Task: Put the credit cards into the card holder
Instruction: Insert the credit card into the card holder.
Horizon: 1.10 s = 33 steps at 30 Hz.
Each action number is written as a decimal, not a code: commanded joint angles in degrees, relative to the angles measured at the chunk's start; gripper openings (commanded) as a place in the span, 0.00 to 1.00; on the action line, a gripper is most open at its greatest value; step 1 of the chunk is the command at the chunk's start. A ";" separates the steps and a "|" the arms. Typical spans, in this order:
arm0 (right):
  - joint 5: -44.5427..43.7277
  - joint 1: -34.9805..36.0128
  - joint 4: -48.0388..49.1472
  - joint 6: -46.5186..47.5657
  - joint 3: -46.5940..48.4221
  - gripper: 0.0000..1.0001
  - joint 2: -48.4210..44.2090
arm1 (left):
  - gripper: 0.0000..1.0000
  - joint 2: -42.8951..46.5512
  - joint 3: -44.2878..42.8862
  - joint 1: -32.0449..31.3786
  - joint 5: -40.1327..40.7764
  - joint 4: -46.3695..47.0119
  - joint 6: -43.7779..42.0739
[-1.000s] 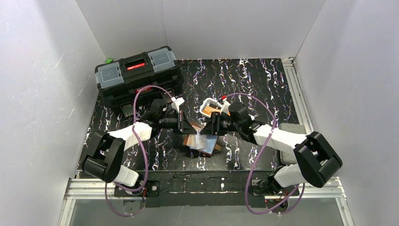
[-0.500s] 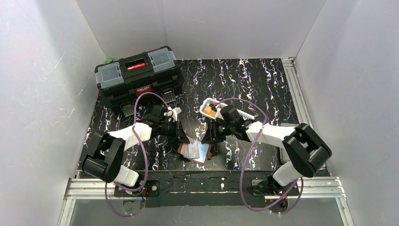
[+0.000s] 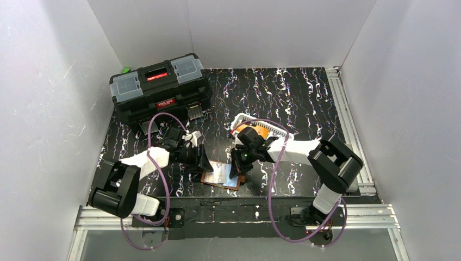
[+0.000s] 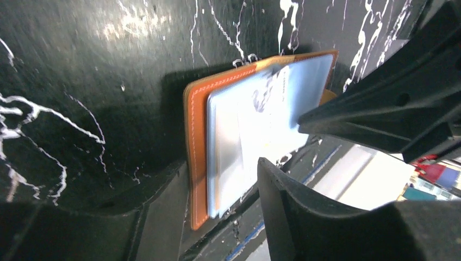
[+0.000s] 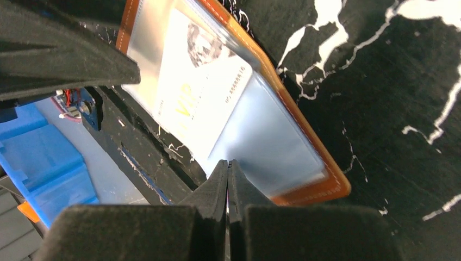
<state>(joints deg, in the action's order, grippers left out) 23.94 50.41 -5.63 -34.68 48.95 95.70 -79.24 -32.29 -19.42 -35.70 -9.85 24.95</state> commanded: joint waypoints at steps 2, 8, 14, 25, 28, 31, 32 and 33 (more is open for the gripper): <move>-1.88 1.93 -2.62 2.25 4.49 0.01 2.43 | 0.45 2.67 4.59 0.72 -4.97 5.20 2.16; -2.99 3.05 -4.73 3.05 6.53 0.01 4.50 | 0.44 2.43 5.05 0.72 -4.95 6.29 2.21; -1.96 3.54 -3.53 3.07 6.69 0.01 5.13 | 0.44 3.09 5.55 0.73 -5.85 8.02 3.33; 0.04 3.74 0.34 2.94 8.67 0.01 7.48 | 0.46 3.52 6.63 0.76 -6.24 9.48 4.41; 0.39 3.73 0.64 3.31 10.11 0.01 8.59 | 0.47 3.60 6.77 0.78 -6.20 9.49 4.49; 0.82 3.73 0.74 3.46 11.68 0.01 9.34 | 0.47 3.67 6.56 0.77 -6.38 9.47 4.58; 0.96 3.73 0.86 3.48 12.00 0.01 9.52 | 0.47 3.72 6.61 0.71 -6.45 9.49 4.63; 1.24 3.73 1.23 3.46 12.42 0.01 9.58 | 0.47 3.81 6.67 0.69 -6.53 9.49 4.71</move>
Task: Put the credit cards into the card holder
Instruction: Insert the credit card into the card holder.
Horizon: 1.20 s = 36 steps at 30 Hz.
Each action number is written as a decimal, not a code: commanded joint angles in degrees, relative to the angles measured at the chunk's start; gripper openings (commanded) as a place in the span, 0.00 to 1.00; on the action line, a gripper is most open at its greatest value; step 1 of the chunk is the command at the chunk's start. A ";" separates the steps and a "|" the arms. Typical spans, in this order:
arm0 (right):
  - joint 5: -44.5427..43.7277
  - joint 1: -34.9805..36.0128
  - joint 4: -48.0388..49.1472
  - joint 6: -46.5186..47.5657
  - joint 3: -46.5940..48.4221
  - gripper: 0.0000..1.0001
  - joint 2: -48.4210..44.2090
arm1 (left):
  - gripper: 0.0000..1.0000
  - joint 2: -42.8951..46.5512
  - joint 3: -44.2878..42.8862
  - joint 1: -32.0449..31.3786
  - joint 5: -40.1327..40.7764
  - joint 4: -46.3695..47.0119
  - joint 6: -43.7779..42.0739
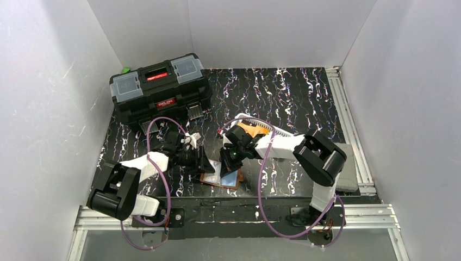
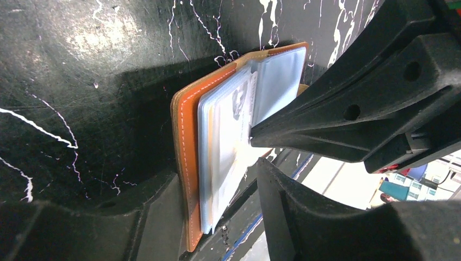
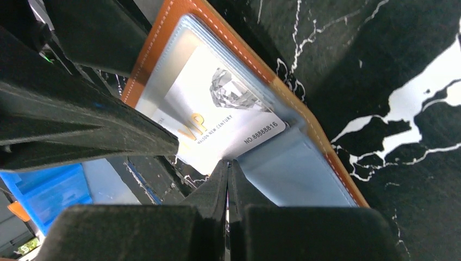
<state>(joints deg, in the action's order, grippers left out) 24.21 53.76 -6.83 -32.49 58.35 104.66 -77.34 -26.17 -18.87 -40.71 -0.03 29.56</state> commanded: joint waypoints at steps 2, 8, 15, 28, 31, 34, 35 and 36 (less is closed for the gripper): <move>1.80 0.39 3.12 1.22 3.53 0.01 0.92 | 0.46 2.03 0.88 0.22 -1.57 1.36 0.22; 2.60 -0.10 3.21 1.23 3.74 0.01 0.10 | 0.46 2.06 0.56 0.16 -1.50 1.16 0.14; 1.62 -3.36 3.64 -0.91 -2.59 0.01 -6.53 | 0.41 2.27 -0.36 0.20 -0.36 -0.82 -0.62; 1.26 -3.31 2.99 -0.47 -1.70 0.01 -1.70 | 0.41 1.83 -1.15 0.15 -0.80 -0.84 -0.29; 1.44 -3.15 2.79 -0.47 -0.43 0.01 -0.32 | 0.41 1.70 -1.29 0.17 -1.07 -0.37 0.08; 1.54 -2.73 2.76 -0.39 0.66 0.01 0.54 | 0.41 1.77 -1.34 0.15 -1.53 -0.32 0.23; 1.54 -2.58 2.71 -0.39 1.04 0.01 0.88 | 0.41 1.86 -1.28 0.13 -1.64 -0.32 0.16; 1.55 -2.41 2.55 -0.38 1.57 0.01 1.18 | 0.41 1.94 -1.14 0.15 -1.65 -0.32 0.27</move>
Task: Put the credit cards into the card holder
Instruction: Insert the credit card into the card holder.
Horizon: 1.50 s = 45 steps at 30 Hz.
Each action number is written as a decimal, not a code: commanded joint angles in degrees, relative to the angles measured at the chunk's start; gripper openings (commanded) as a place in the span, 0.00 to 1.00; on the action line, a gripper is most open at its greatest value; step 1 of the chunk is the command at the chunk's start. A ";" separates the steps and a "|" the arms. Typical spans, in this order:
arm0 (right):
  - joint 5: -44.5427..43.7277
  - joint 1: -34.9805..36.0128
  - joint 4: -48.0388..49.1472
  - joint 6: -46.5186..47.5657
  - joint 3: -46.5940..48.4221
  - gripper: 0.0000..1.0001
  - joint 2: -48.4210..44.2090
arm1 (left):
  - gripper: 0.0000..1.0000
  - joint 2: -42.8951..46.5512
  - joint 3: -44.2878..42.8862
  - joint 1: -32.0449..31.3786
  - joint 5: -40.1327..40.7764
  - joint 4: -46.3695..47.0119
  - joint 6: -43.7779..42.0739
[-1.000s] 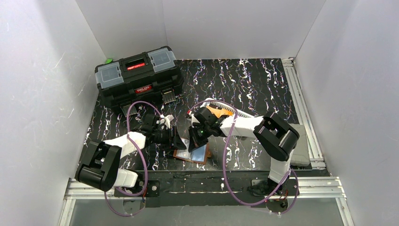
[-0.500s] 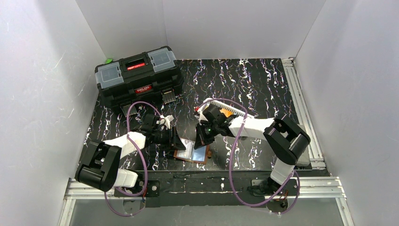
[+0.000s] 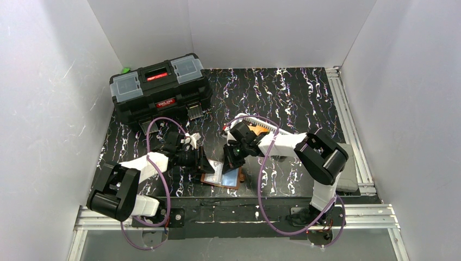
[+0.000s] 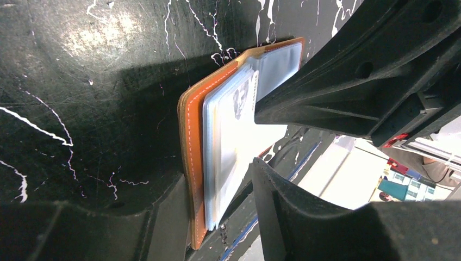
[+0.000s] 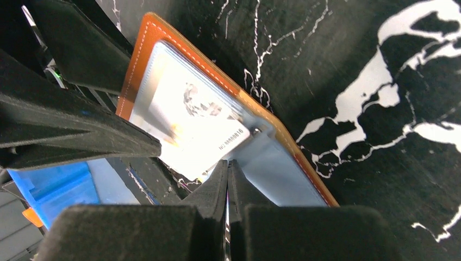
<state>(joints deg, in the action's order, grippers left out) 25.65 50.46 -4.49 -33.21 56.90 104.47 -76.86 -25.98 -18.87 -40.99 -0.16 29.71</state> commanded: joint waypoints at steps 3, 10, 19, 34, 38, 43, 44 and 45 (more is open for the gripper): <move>0.27 1.28 -0.10 0.41 4.13 0.01 2.14 | 0.41 1.66 -1.10 0.14 -1.45 1.31 0.38; 2.36 1.66 2.18 -0.01 5.60 0.01 3.35 | 0.41 1.88 -0.89 -0.43 -1.79 2.40 0.51; 0.53 0.18 0.24 0.55 5.00 0.02 -2.63 | 0.41 1.86 -5.27 -1.30 -2.48 -3.66 -3.38; -15.38 1.10 -19.75 -1.37 -2.94 0.56 -19.48 | 0.41 3.38 -6.51 -1.44 -2.43 -6.17 -3.91; -20.29 4.08 -27.63 -1.45 3.38 0.60 -15.38 | 0.40 3.12 -6.81 -1.61 -2.60 -6.40 -3.54; -25.34 7.12 -32.84 -1.84 7.72 0.62 -12.94 | 0.38 3.26 -7.45 -1.87 -2.38 -7.95 -3.56; -25.38 7.38 -33.23 -1.81 8.13 0.62 -12.59 | 0.38 3.29 -7.57 -1.91 -2.05 -8.45 -3.73; -25.38 7.57 -33.67 -1.84 8.70 0.62 -12.07 | 0.38 3.29 -7.70 -1.97 -1.78 -8.93 -3.78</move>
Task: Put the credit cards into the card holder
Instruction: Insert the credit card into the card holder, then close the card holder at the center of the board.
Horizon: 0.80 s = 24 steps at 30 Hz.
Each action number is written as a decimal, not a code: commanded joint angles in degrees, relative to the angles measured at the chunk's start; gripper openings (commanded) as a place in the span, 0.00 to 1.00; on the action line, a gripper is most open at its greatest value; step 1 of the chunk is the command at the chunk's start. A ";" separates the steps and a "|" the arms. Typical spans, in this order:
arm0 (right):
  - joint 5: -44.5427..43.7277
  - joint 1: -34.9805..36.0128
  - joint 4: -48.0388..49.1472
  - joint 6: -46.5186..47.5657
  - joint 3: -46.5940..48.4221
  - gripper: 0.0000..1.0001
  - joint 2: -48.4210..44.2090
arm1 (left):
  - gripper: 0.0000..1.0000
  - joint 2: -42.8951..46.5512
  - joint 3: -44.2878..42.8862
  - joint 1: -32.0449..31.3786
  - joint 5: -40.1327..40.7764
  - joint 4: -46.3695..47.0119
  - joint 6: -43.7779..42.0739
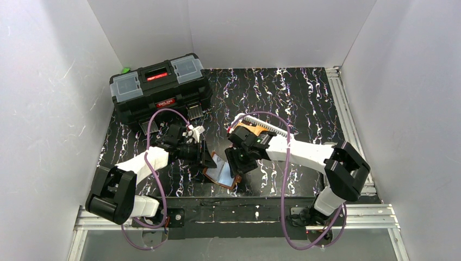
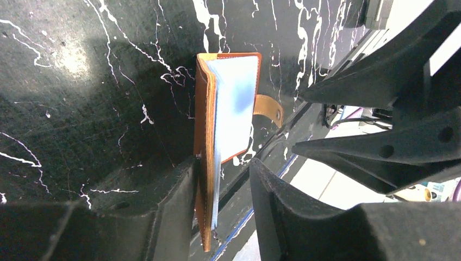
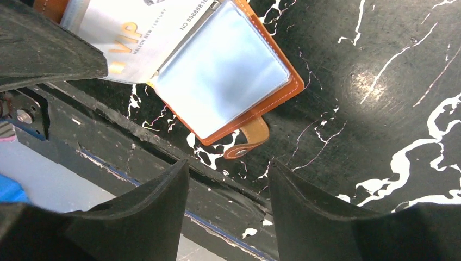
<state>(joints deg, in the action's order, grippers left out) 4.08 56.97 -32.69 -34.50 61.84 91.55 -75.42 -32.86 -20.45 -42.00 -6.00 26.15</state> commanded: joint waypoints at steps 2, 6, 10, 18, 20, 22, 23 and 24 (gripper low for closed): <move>-3.80 1.84 -7.08 -0.26 5.42 0.62 2.31 | 0.37 2.14 -0.81 -0.48 -0.53 -3.36 -0.10; -7.54 3.44 -10.91 0.29 8.41 0.57 5.52 | 0.37 2.57 -0.65 -0.48 -0.19 -3.49 0.18; -8.94 3.67 -11.72 -0.07 8.63 0.44 6.14 | 0.37 2.76 -0.70 -0.47 -0.28 -3.45 0.30; -9.26 3.67 -12.00 -0.74 8.65 0.33 6.28 | 0.36 2.86 -0.47 -0.47 -0.27 -3.41 0.30; -8.95 3.67 -11.72 -0.70 8.93 0.34 6.12 | 0.36 3.03 -0.45 -0.47 -0.28 -3.25 0.39; -8.65 4.01 -10.92 -0.33 9.29 0.44 5.78 | 0.36 3.11 -0.43 -0.47 -0.28 -3.23 0.59; -8.52 4.17 -10.57 -0.13 9.38 0.47 5.74 | 0.36 3.27 -0.39 -0.47 -0.35 -3.31 0.57; -8.30 4.27 -10.40 -0.13 9.54 0.48 6.01 | 0.36 3.34 -0.39 -0.47 -0.34 -3.32 0.68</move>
<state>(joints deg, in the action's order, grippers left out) -3.92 60.55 -43.55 -34.63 68.69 97.97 -74.43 -32.86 -20.75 -41.58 -8.21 26.46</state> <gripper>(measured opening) 0.452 0.367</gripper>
